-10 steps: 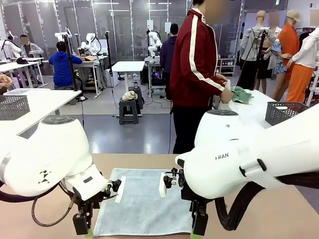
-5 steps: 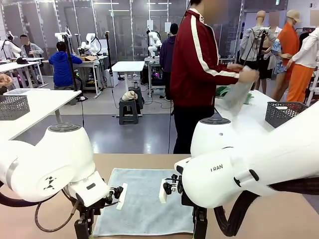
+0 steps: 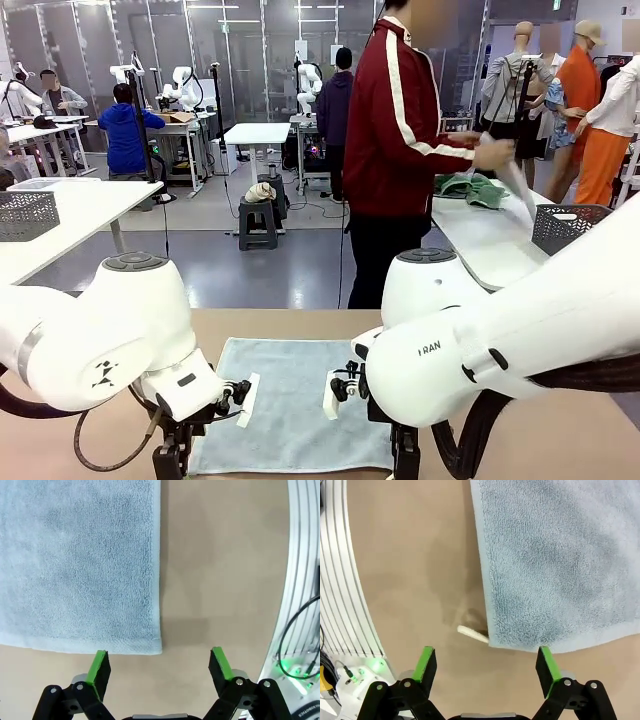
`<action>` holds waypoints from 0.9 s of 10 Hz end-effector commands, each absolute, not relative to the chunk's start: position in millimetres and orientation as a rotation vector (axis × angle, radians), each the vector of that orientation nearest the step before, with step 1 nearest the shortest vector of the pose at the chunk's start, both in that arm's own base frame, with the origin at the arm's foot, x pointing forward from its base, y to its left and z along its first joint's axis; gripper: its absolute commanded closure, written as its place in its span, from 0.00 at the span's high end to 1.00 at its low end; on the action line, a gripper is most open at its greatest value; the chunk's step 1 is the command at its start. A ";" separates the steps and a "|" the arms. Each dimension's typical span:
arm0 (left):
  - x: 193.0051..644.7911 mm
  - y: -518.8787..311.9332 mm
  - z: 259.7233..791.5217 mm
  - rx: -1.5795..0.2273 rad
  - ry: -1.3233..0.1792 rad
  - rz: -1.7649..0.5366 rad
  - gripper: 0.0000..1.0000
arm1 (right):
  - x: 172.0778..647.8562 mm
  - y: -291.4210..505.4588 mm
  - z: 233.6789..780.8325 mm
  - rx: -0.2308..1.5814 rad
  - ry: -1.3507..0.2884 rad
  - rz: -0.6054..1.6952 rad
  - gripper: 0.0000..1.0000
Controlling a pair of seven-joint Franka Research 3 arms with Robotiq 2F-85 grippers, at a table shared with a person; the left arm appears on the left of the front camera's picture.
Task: Fold the towels and place them in the basket.
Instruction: When a person lays out a Towel with hook on the table, fold it in half twice.
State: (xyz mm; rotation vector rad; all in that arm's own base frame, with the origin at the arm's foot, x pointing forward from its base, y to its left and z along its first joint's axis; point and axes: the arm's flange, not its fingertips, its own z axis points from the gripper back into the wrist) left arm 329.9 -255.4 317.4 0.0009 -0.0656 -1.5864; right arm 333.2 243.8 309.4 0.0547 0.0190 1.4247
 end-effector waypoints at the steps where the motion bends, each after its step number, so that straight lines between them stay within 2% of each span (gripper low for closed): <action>1: 331.0 -254.1 317.7 0.000 -0.067 -1.583 1.00 | 332.4 243.5 311.3 0.054 0.020 1.420 1.00; 9: 323.3 -252.5 313.0 0.032 -0.119 -1.599 1.00 | 340.0 240.8 294.5 0.042 -0.032 1.478 1.00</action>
